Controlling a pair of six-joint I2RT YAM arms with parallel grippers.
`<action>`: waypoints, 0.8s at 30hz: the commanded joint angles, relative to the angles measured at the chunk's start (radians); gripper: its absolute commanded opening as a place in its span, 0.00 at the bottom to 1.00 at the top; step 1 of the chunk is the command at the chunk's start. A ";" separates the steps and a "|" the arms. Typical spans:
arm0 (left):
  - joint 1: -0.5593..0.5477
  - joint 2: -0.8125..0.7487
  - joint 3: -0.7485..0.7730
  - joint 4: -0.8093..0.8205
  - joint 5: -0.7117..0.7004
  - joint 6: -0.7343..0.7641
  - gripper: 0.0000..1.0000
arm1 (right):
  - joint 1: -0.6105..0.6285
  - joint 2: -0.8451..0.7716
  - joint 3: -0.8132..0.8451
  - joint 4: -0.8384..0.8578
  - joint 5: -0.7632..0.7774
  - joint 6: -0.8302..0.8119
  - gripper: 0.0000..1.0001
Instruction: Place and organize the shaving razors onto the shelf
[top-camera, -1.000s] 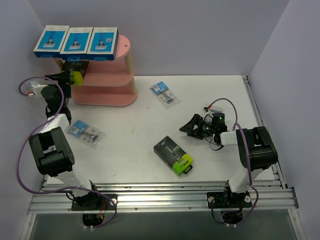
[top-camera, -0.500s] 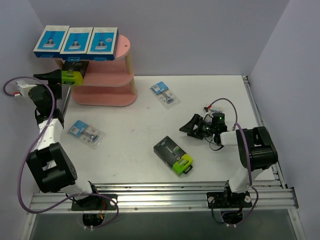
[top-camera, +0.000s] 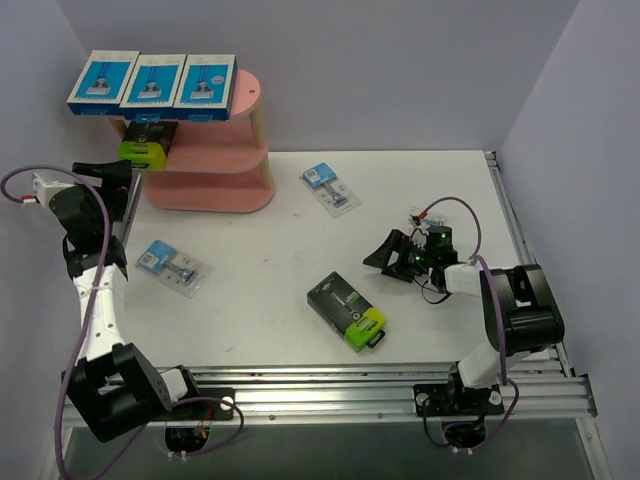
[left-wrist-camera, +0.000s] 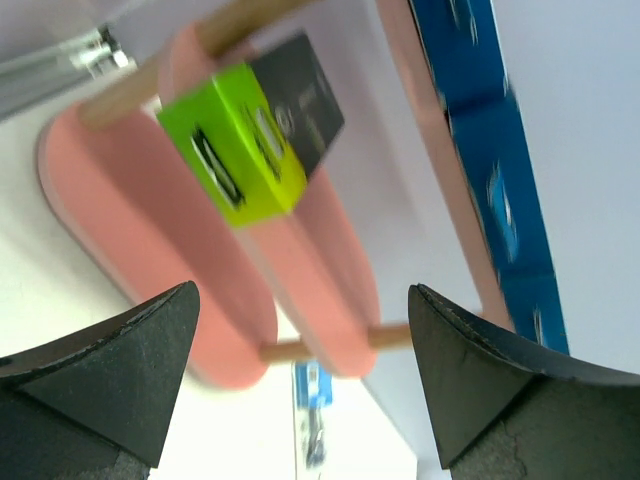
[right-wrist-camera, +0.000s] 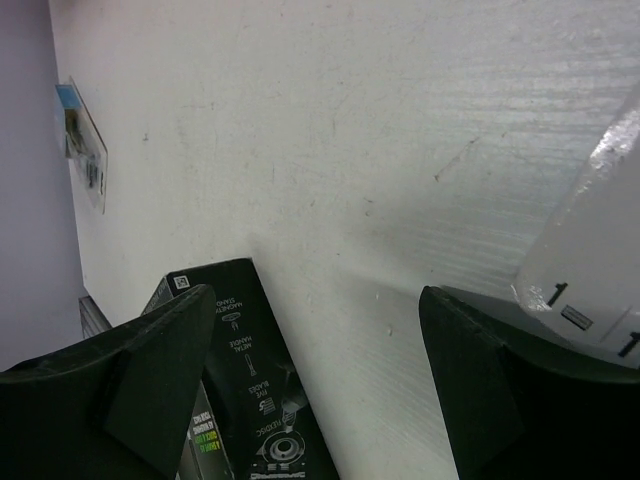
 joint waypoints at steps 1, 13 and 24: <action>-0.076 -0.114 -0.038 -0.122 0.022 0.122 0.94 | -0.002 -0.045 -0.020 -0.152 0.077 -0.034 0.79; -0.510 -0.326 -0.127 -0.448 -0.110 0.467 0.94 | 0.044 -0.230 0.032 -0.337 0.161 -0.071 0.80; -0.622 -0.358 -0.045 -0.650 -0.194 0.654 0.94 | 0.239 -0.362 0.078 -0.442 0.299 -0.099 0.72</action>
